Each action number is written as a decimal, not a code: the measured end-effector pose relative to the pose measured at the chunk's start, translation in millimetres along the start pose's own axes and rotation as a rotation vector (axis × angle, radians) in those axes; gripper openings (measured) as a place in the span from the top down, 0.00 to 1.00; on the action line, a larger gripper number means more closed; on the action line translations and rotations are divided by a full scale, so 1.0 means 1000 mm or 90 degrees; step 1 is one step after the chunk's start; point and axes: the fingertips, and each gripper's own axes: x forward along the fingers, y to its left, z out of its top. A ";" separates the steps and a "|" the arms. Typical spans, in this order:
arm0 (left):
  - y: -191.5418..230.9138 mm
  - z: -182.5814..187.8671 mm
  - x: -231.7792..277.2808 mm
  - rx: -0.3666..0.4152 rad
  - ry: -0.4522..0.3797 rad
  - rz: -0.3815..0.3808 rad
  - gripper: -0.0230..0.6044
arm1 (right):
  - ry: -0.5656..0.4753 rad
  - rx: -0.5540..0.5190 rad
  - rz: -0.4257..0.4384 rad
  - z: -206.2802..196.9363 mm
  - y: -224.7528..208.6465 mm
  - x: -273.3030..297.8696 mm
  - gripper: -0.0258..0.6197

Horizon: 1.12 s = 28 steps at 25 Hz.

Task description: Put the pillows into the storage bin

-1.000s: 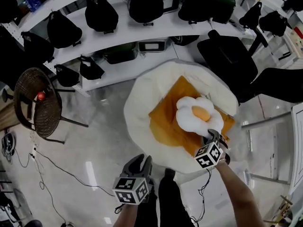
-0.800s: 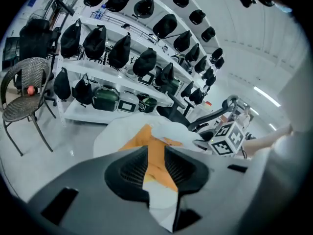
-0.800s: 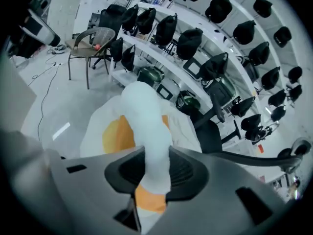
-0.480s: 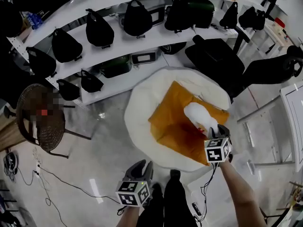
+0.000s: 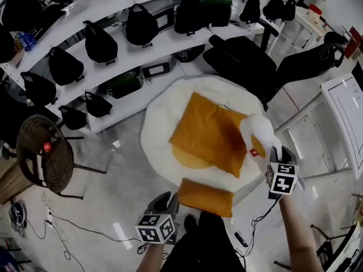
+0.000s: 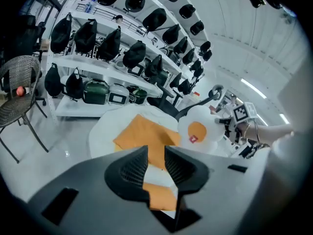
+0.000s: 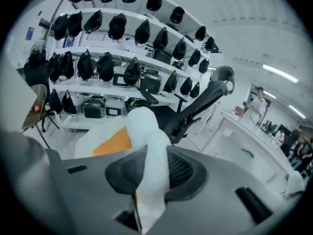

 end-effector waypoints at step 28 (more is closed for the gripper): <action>-0.231 -0.120 0.129 0.271 0.242 -0.293 0.80 | 0.305 0.495 -0.318 -0.457 -0.150 -0.211 0.81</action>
